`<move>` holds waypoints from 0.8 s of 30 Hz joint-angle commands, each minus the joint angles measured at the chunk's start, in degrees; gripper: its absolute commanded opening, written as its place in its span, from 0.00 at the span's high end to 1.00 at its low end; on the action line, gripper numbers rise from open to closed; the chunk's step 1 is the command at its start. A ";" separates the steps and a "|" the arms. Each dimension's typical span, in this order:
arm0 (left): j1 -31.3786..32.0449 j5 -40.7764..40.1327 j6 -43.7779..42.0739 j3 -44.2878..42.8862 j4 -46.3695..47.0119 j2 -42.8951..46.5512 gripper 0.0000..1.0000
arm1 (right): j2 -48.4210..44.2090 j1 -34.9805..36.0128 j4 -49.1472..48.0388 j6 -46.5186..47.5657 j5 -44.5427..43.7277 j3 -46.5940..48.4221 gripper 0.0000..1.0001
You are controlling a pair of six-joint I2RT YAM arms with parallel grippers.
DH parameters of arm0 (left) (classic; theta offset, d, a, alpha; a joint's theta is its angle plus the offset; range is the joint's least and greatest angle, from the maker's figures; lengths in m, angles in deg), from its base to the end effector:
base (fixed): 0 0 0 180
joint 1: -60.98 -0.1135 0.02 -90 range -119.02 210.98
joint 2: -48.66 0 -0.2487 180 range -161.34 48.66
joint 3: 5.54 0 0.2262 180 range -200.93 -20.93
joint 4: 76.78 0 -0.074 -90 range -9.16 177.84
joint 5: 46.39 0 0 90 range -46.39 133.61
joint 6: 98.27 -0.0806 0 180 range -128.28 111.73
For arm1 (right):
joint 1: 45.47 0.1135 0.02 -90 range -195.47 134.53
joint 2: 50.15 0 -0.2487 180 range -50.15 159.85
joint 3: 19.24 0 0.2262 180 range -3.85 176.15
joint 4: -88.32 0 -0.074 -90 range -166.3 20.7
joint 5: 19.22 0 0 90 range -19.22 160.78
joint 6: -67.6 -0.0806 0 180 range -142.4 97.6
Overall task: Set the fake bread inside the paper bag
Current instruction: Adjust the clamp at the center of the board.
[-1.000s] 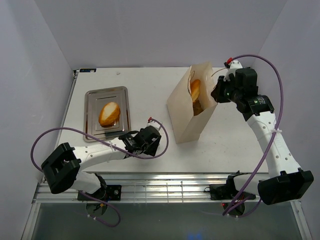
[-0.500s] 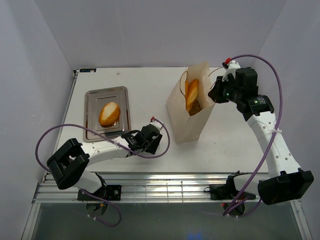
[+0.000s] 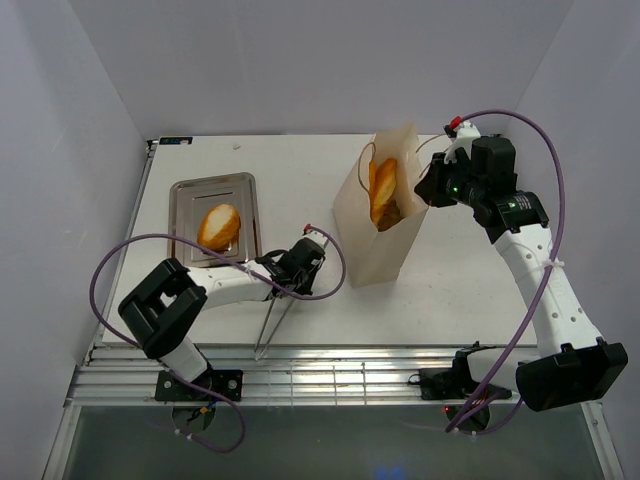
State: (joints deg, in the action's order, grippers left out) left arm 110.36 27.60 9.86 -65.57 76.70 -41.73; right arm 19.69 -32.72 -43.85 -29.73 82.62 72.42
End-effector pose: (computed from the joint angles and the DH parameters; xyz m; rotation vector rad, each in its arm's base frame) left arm 0.2119 -0.2130 0.1210 0.5746 2.4441 -0.1212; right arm 0.2711 0.0783 0.3640 -0.2281 2.0283 0.4298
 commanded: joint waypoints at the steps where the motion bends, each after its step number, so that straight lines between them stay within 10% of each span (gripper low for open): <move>1: -1.13 0.54 2.69 -3.87 1.29 -3.46 0.81 | -1.82 -0.27 -2.56 -0.05 0.82 0.11 0.82; 15: -12.20 2.56 2.00 -23.02 4.71 -19.02 0.89 | -1.82 -0.19 -3.00 -1.10 2.31 -0.33 0.82; 19: -13.35 2.74 0.42 -24.89 6.39 -19.74 0.47 | -1.64 -0.27 -2.39 -1.19 1.79 0.54 0.82; 24: -13.35 2.65 0.85 -18.04 10.25 -13.69 0.21 | -1.29 -0.27 -2.47 -1.19 2.48 1.16 0.82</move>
State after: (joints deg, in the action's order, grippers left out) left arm 96.64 29.76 10.97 -86.84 83.96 -61.55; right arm 19.17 -32.72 -44.35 -30.87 83.87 72.18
